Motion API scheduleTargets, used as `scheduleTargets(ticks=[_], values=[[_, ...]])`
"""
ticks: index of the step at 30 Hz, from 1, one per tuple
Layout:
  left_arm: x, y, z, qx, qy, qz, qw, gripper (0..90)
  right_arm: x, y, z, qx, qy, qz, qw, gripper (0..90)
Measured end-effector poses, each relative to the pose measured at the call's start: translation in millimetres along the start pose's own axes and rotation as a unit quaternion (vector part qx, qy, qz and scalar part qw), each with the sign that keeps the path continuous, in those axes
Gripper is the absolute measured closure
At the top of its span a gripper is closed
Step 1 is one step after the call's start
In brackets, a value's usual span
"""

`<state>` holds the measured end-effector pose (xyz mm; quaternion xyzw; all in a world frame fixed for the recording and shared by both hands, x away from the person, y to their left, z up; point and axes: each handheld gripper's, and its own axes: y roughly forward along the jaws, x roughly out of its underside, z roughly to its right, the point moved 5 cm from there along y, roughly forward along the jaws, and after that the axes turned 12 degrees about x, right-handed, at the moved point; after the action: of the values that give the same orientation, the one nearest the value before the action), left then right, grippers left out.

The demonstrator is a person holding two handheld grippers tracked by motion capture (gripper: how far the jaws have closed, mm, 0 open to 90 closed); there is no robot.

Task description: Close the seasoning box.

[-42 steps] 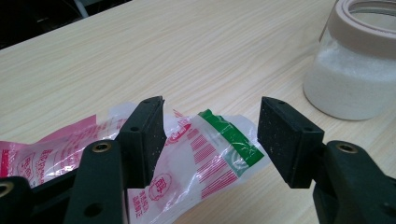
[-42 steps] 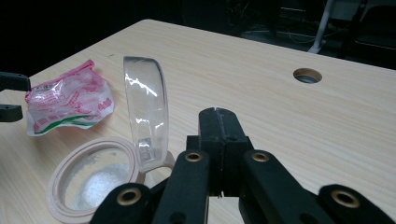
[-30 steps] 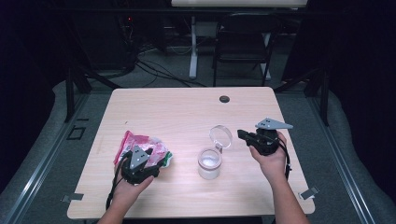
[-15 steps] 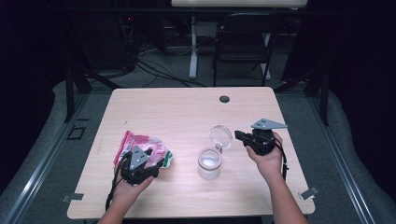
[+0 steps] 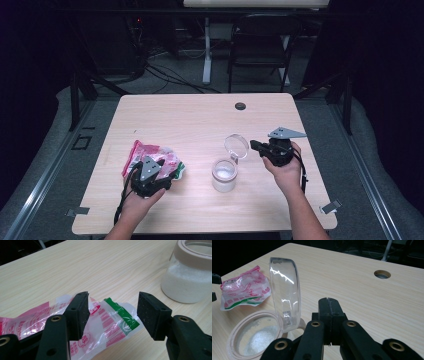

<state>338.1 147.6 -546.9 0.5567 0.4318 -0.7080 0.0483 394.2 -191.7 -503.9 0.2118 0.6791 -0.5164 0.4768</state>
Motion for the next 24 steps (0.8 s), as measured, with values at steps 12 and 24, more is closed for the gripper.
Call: scheduleTargets(ticks=[12, 24], values=[[-50.7, 23.1, 25.4, 0.041, 0.033, -0.005, 0.9986, 67.7, 0.1, 0.7, -3.6, -0.007, -0.003, -0.002, 1.0, 90.0], [-104.9, 50.1, 57.7, 0.084, 0.061, -0.003, 0.9946, 87.1, -1.9, -1.1, -8.7, -0.017, -0.006, 0.003, 0.9998, 90.0]])
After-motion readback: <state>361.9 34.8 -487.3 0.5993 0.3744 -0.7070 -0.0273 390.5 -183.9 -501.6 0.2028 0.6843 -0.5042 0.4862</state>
